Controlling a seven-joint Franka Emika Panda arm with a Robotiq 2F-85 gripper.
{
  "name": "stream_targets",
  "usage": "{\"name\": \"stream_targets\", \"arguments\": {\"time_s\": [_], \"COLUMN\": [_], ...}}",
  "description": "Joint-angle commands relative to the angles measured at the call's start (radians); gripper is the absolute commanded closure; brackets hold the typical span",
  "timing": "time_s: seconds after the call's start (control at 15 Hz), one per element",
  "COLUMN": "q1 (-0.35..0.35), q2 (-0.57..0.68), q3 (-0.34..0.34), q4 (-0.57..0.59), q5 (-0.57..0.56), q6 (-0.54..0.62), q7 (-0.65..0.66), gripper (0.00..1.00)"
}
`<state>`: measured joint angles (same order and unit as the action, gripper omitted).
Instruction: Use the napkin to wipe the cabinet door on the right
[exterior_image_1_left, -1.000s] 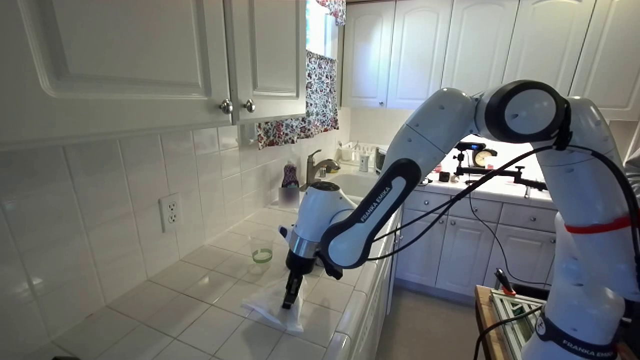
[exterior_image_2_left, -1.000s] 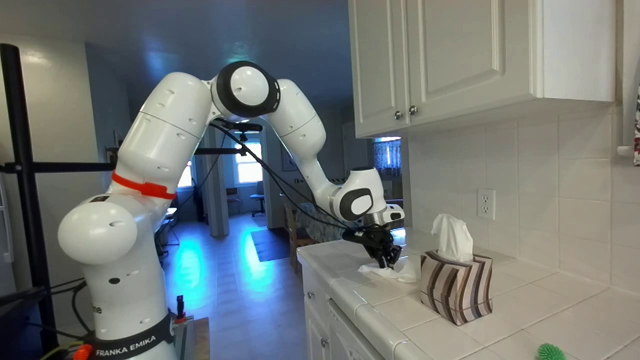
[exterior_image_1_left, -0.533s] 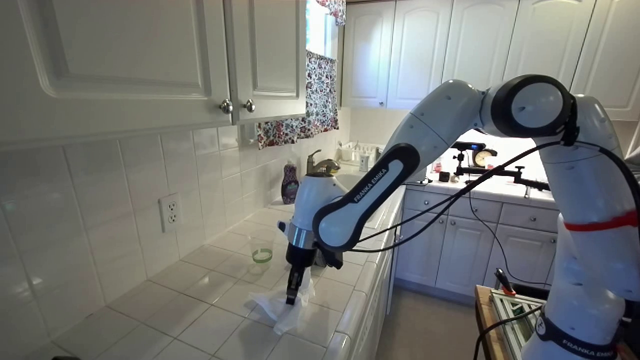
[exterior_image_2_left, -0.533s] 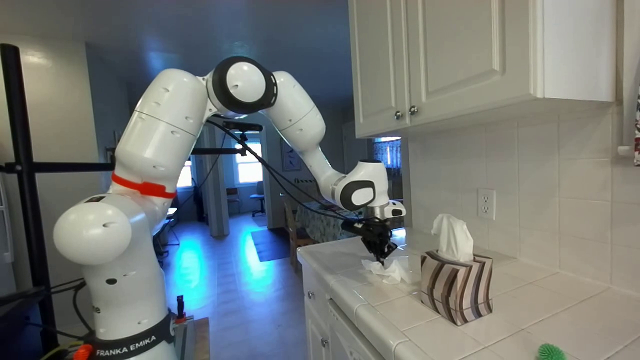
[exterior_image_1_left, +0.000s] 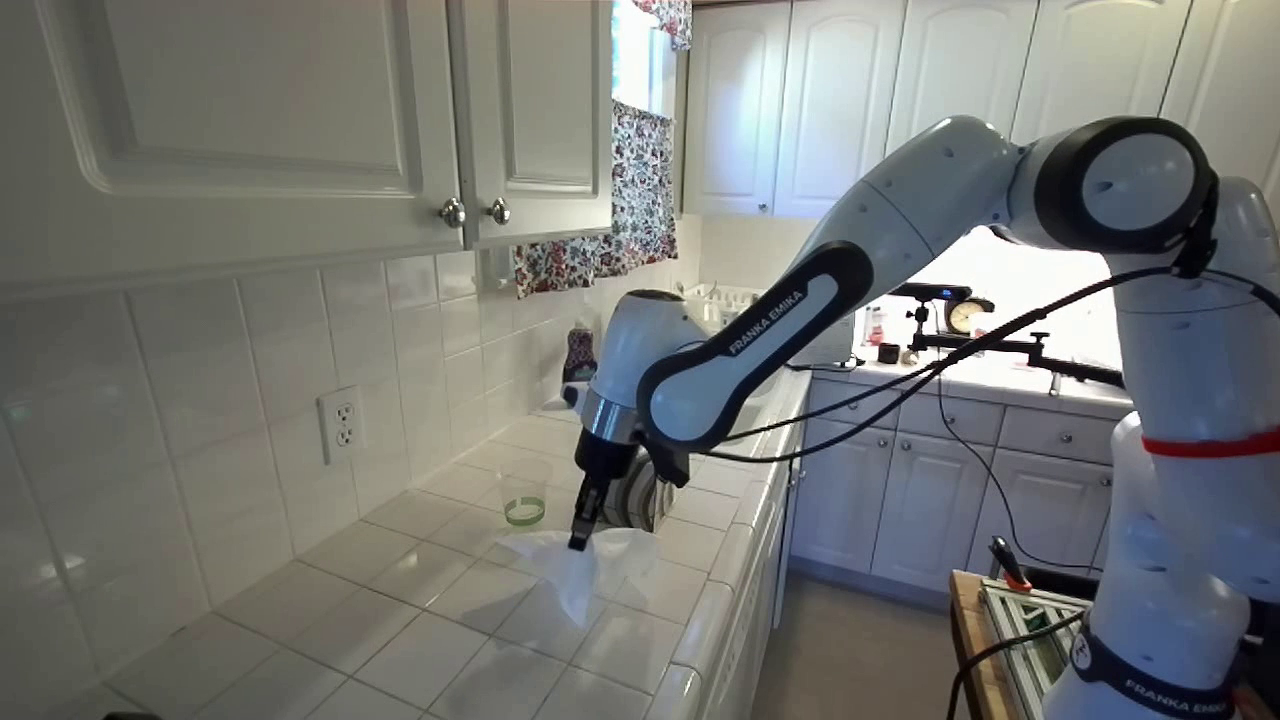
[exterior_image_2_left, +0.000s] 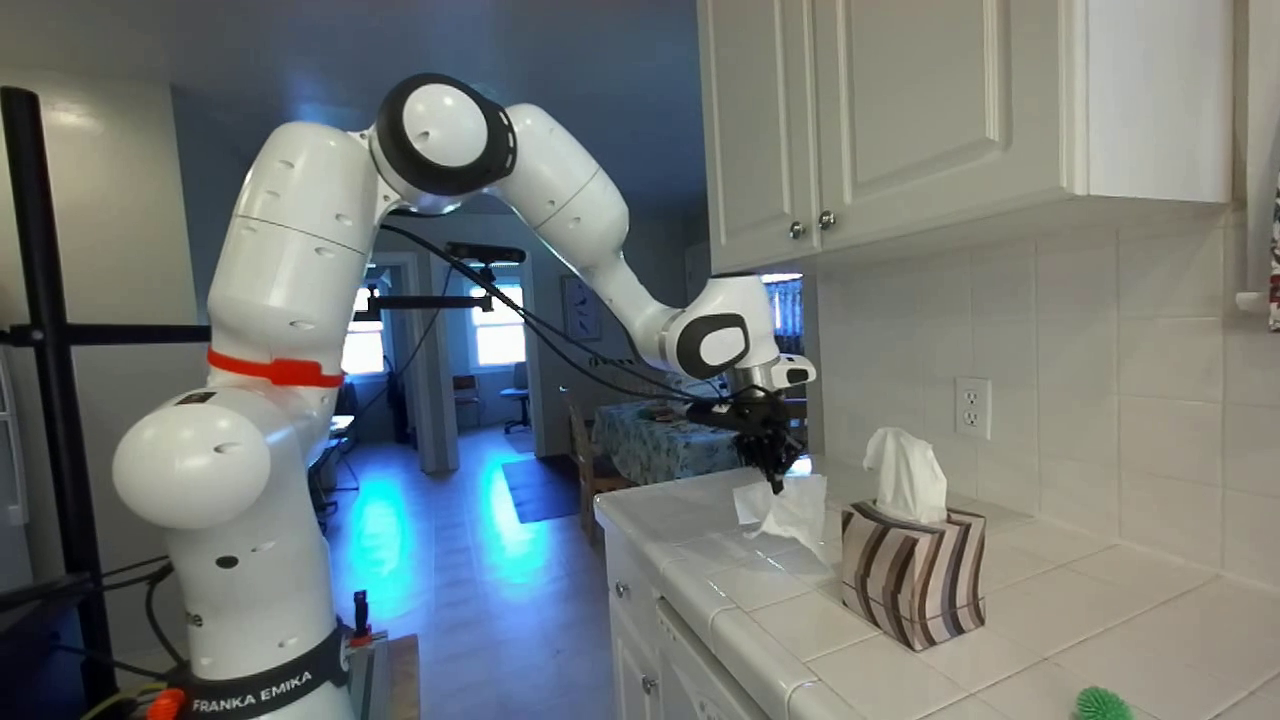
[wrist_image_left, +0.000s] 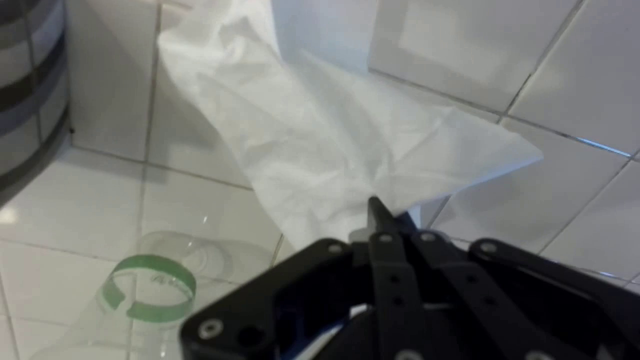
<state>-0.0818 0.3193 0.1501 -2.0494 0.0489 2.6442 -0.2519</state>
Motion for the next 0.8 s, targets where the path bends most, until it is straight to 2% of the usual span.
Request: {"name": "stream_targets", "arguments": {"time_s": [0.0,0.27,0.73], "q1": [0.053,0.087,0.084], "q2": [-0.106,-0.177,-0.253], "q3": [-0.055,-0.110,-0.192], "q4": [-0.092,-0.142,-0.157], "q5": [-0.053,-0.140,-0.309], "q6": [0.065,0.154,0.269], "q7": [0.056,0.149,0.326], "gripper": [1.00,1.00,1.00]}}
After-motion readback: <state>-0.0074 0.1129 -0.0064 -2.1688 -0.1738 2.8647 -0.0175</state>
